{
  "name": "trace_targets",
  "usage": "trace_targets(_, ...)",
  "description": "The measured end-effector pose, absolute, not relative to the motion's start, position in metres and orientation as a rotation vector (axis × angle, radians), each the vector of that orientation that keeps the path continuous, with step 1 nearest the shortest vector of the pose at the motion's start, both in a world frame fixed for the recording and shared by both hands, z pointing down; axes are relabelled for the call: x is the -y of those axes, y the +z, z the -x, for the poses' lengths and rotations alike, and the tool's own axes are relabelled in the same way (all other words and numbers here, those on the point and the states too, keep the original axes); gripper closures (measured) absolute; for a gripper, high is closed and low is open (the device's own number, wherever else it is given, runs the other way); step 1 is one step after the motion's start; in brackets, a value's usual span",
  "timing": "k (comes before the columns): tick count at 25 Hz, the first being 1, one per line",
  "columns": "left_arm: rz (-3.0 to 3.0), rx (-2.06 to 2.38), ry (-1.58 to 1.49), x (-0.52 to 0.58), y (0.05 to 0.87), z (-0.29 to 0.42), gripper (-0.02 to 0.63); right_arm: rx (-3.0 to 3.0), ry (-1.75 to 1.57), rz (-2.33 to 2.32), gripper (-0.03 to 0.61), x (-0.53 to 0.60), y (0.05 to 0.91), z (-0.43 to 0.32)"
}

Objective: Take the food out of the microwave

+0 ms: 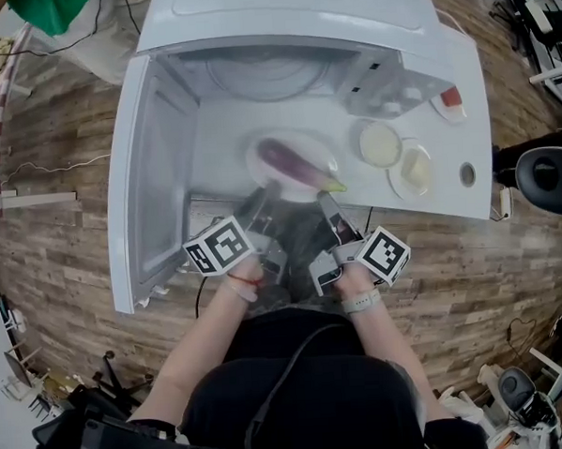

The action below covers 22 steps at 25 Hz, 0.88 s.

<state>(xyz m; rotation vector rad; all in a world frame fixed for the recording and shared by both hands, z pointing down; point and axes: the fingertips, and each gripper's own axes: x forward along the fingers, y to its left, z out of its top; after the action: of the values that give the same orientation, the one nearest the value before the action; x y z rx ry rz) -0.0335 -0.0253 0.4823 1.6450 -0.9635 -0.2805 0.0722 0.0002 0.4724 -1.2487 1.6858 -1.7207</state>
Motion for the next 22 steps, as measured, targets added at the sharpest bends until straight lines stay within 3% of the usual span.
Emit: trace_targets(22, -1.604, 0.98, -0.233, -0.008, 0.507, 0.025, 0.538, -1.694, -1.804, 1.261, 0.546, -0.031, 0.498, -0.081)
